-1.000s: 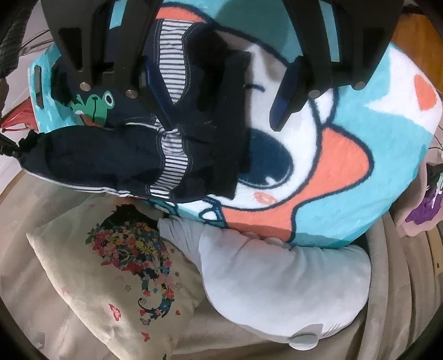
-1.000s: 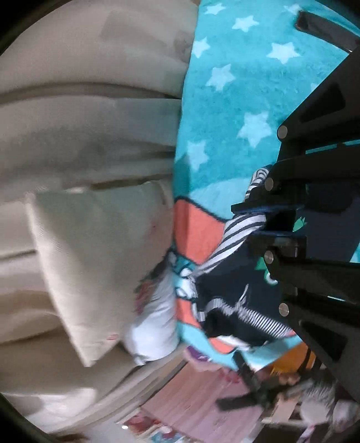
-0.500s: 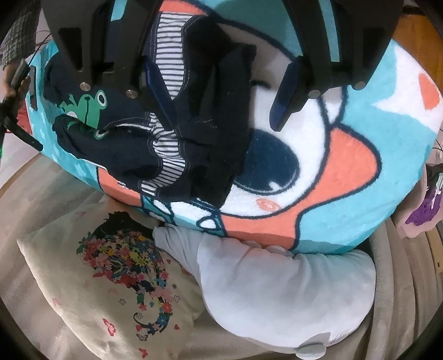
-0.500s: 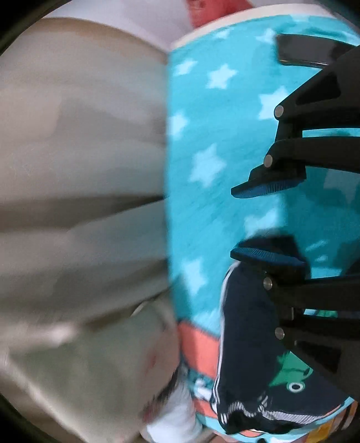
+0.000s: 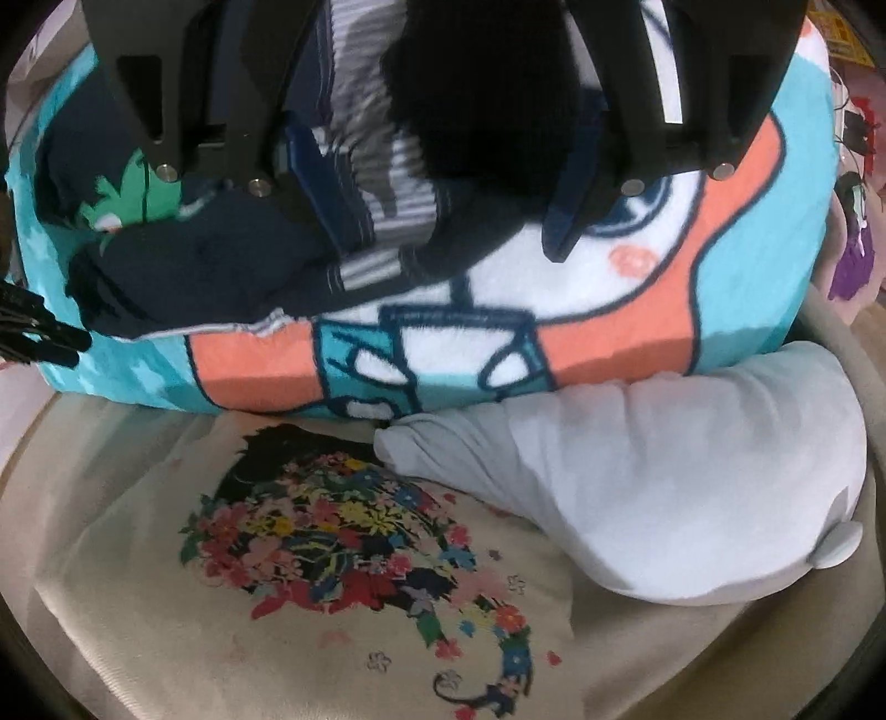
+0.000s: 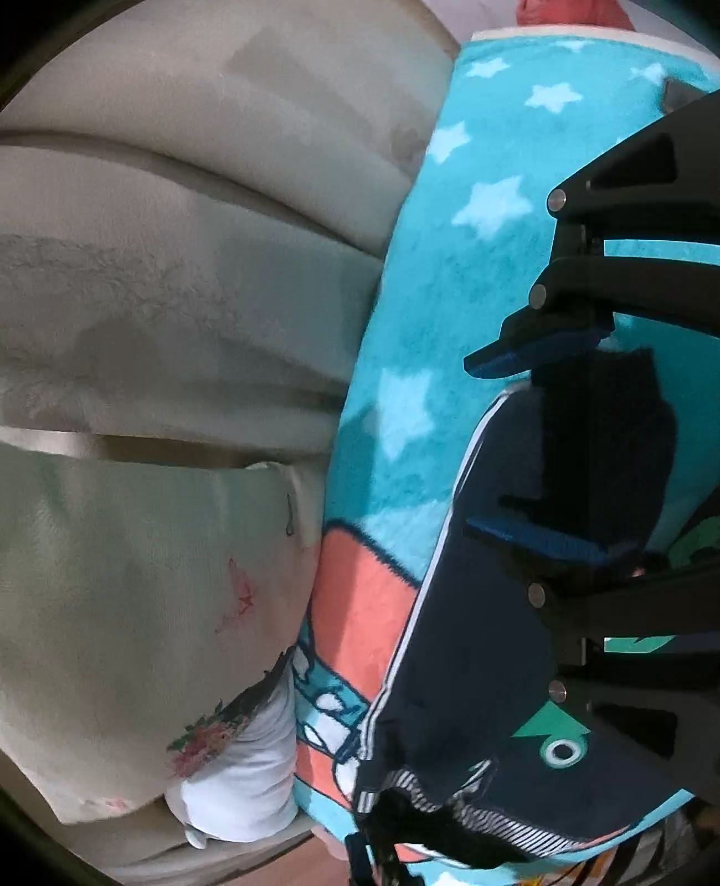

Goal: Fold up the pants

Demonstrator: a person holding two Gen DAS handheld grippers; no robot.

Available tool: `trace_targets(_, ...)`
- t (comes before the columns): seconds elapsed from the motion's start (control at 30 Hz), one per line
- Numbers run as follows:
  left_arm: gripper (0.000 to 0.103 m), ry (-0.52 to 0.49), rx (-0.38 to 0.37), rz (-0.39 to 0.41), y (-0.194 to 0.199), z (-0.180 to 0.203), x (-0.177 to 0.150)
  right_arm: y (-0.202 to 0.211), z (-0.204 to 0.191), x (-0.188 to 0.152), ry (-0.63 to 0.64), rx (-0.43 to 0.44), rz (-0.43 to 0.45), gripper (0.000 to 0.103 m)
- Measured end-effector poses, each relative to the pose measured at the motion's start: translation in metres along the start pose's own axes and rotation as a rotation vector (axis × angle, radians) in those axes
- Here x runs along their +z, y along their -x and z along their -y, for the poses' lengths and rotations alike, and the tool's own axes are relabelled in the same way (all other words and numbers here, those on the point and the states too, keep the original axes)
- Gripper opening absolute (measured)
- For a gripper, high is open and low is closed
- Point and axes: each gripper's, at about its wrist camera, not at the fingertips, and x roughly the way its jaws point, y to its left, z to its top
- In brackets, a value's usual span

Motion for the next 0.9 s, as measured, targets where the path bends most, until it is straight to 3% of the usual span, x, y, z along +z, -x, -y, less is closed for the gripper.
trace_targets(0.13,0.071,0.012,0.051,0.048,0.003,0.011,-0.006,-0.001,0.005,-0.006,-0.08,0.073,0.007,0.055)
trace_targets(0.27,0.071,0.0,0.106,0.076,0.006,0.02,-0.008,-0.003,0.005,-0.009,-0.082,0.061,0.022,0.056)
trace_targets(0.47,0.072,-0.039,0.102,0.058,0.001,0.026,-0.005,-0.01,0.01,-0.012,-0.066,0.08,0.002,0.056)
trace_targets(0.7,0.073,-0.146,-0.031,-0.049,-0.037,0.027,0.018,-0.031,-0.001,0.005,0.055,0.15,-0.059,0.057)
trace_targets(0.83,0.073,-0.163,-0.169,-0.123,-0.063,0.024,0.037,-0.052,-0.018,0.012,0.127,0.17,-0.11,0.057)
trace_targets(0.9,0.073,-0.194,-0.203,-0.158,-0.075,0.027,0.041,-0.062,-0.026,0.015,0.151,0.19,-0.132,0.057)
